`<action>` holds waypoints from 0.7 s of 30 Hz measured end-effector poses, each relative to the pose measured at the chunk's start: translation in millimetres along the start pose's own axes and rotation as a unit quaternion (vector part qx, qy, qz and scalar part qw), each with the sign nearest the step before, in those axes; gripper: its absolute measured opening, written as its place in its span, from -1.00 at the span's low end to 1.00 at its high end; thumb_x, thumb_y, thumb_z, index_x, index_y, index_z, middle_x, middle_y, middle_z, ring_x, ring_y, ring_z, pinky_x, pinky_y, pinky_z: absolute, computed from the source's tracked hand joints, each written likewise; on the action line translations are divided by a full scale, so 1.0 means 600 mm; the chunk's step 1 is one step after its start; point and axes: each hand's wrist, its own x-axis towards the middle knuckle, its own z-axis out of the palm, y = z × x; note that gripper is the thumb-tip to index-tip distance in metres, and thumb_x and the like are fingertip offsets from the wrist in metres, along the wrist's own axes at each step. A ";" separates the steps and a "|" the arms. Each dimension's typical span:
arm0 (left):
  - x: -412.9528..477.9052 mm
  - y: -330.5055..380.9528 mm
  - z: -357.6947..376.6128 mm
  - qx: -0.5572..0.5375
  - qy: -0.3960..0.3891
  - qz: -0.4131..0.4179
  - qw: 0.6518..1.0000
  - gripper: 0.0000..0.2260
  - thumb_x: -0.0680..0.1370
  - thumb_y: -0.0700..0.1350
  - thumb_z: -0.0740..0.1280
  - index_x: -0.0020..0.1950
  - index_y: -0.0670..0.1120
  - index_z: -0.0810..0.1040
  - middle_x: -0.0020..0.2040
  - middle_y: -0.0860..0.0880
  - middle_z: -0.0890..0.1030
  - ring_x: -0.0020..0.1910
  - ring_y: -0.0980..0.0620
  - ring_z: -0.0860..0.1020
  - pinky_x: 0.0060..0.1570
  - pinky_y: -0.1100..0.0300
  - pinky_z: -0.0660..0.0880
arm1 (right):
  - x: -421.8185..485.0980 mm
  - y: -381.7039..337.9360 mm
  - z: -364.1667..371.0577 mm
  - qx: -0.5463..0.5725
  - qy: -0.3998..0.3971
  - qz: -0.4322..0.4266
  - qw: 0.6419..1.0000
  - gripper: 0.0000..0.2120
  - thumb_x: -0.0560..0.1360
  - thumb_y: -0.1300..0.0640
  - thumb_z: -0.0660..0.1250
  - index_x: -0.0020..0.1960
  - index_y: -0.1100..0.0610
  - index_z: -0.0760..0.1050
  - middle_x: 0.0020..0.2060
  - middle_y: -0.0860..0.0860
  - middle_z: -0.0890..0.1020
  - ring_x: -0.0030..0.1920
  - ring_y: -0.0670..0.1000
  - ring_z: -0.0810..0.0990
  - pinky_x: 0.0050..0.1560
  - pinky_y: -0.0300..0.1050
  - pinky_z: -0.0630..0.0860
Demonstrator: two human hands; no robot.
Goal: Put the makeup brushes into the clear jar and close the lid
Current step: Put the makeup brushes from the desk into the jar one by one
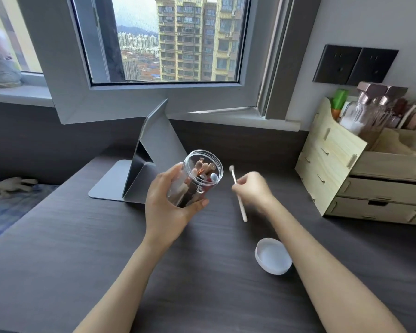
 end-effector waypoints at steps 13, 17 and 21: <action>-0.015 0.007 0.013 0.048 -0.075 0.074 0.993 -0.32 0.16 0.01 0.58 0.25 0.10 0.45 0.09 0.03 0.54 0.09 0.04 0.49 0.12 0.32 0.38 | -0.159 -0.074 -0.086 0.307 0.124 -0.305 0.893 -0.89 0.47 0.31 0.30 -0.14 0.12 0.51 -0.25 -0.01 0.67 -0.24 -0.07 0.64 -0.25 -0.13 0.58; -0.017 0.005 0.015 0.046 -0.087 0.066 0.993 -0.30 0.16 0.03 0.58 0.27 0.11 0.44 0.10 0.10 0.54 0.11 0.08 0.49 0.13 0.20 0.44 | -0.154 -0.070 -0.041 0.022 0.200 -0.371 0.907 -0.84 0.45 0.13 0.33 -0.16 0.22 0.62 -0.14 0.05 0.62 -0.10 0.06 0.52 -0.06 -0.02 0.48; -0.015 0.006 0.014 0.029 -0.082 0.046 0.995 -0.32 0.17 0.05 0.57 0.25 0.19 0.43 0.08 0.23 0.52 0.09 0.10 0.50 0.09 0.14 0.45 | -0.155 -0.064 -0.033 -0.020 0.181 -0.375 0.909 -0.76 0.49 0.08 0.28 -0.08 0.18 0.66 0.00 0.07 0.60 0.03 0.09 0.49 0.06 0.04 0.43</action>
